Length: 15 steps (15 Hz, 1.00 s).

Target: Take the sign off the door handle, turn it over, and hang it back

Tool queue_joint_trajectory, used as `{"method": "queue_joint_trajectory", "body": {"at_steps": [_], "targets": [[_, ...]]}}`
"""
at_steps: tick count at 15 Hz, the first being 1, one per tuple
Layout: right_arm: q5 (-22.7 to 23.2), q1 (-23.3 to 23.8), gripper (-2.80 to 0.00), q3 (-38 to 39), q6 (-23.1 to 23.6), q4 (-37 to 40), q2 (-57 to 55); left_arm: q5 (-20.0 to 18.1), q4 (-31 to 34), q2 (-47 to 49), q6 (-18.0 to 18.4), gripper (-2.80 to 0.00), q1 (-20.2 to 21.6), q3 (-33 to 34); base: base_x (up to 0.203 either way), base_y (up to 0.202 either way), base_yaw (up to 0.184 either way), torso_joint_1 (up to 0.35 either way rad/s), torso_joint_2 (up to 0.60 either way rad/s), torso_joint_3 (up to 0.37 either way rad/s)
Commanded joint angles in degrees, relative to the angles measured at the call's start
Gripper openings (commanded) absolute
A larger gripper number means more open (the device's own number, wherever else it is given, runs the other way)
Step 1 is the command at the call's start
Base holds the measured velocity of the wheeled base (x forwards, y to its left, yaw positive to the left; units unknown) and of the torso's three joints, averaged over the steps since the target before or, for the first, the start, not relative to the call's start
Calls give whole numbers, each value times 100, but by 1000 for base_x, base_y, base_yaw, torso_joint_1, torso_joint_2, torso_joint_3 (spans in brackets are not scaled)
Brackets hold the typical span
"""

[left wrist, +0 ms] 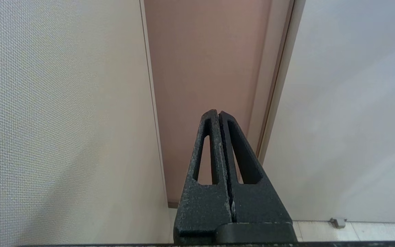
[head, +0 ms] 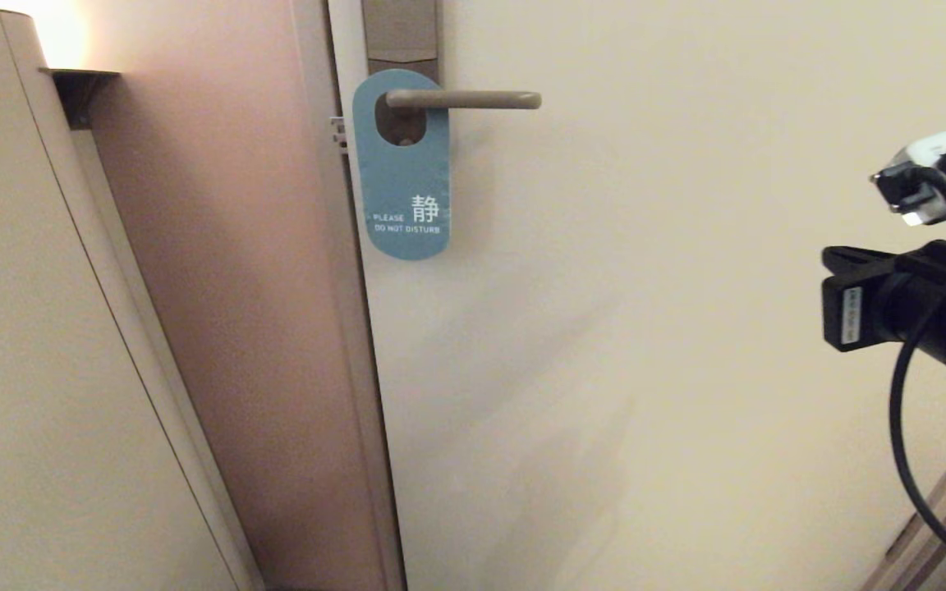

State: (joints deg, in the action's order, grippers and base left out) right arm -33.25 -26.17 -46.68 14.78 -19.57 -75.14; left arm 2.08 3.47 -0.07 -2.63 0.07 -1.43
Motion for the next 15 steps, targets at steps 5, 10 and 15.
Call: {"method": "queue_joint_trajectory", "body": {"at_steps": [5, 10, 15], "targets": [[1119, 2066, -280, 445, 25, 420, 1162, 2, -1, 7, 0, -280, 1, -15, 0, 0, 0, 0, 0, 0], [1889, 2838, -280, 1415, -240, 506, 2101, 2, 4, 7, 0, -280, 1, 2, 0, 0, 0, 0, 0, 0], [2084, 2836, -280, 2835, -556, 386, 3061, 2, -5, 7, 0, -280, 1, 2, 0, 0, 0, 0, 0, 0]]}}
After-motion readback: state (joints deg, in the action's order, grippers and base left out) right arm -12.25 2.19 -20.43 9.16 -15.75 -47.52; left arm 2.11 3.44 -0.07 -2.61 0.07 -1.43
